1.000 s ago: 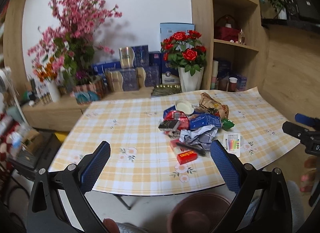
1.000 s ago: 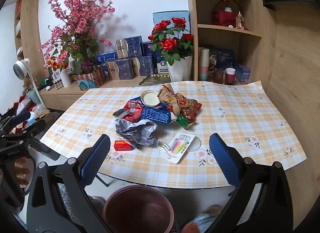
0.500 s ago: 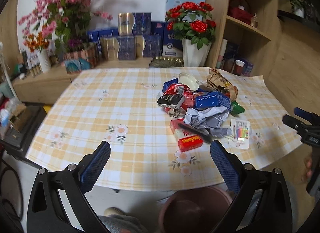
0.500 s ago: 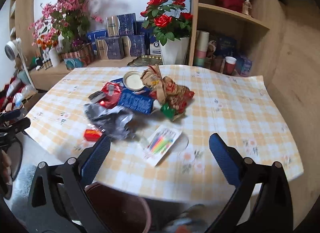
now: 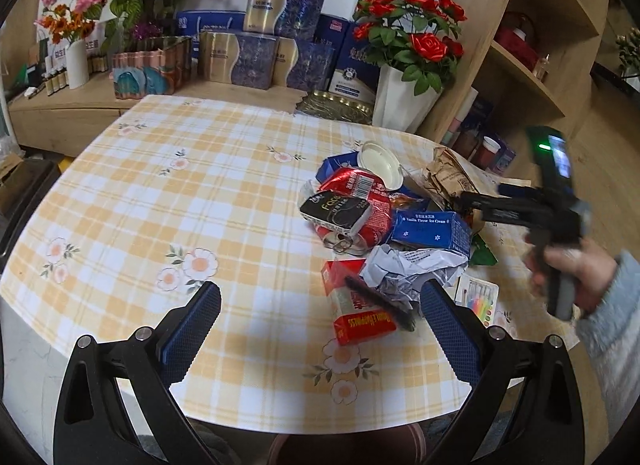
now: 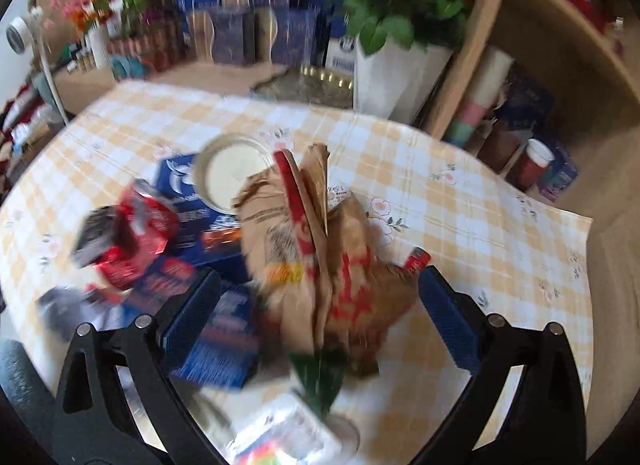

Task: Collect trash
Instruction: 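Grasp the brown paper bag with the right tool while the left tool grasps crumpled paper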

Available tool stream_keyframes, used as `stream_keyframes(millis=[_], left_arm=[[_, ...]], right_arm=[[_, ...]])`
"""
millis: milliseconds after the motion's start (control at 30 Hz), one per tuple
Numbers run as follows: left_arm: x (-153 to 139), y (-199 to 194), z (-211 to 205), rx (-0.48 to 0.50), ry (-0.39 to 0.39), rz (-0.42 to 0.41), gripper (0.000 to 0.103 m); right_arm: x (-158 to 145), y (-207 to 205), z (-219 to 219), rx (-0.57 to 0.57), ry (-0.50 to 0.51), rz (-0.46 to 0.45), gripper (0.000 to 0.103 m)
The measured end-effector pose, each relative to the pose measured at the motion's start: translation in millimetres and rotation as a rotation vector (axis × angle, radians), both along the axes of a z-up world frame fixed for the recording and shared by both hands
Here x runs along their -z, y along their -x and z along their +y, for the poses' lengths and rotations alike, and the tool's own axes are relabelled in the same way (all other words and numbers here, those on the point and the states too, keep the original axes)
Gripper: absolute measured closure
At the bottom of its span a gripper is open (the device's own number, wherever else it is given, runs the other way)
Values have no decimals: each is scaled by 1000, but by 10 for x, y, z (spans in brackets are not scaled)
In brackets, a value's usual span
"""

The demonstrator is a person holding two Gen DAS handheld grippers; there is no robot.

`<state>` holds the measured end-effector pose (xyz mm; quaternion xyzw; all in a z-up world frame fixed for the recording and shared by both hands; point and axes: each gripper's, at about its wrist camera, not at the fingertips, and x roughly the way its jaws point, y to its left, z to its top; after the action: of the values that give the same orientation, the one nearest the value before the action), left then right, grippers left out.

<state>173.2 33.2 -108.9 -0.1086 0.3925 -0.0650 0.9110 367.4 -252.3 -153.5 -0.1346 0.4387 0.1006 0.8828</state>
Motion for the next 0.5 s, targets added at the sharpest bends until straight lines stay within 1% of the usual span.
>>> stream_keyframes(millis=[33, 100, 167, 233, 267, 333, 433, 500], left_arm=[[25, -25, -18, 9, 5, 6, 6], [67, -60, -48, 24, 11, 16, 8], [125, -97, -90, 57, 31, 37, 24], [193, -145, -130, 92, 85, 62, 30], [215, -163, -142, 103, 105, 69, 35], [261, -209, -197, 121, 133, 80, 39], [321, -289, -317, 139, 152, 90, 42], [360, -356, -377, 140, 185, 104, 45]], right_arm=[[59, -63, 31, 3, 17, 7, 6], [132, -135, 61, -16, -5, 26, 6], [121, -130, 62, -23, -19, 21, 31], [38, -67, 64, -43, -26, -8, 32], [-33, -4, 59, -67, -44, -45, 33], [-155, 121, 48, -88, -41, -110, 34], [-365, 373, -52, -80, -68, -207, 34], [-488, 533, -132, -67, -76, -264, 34]])
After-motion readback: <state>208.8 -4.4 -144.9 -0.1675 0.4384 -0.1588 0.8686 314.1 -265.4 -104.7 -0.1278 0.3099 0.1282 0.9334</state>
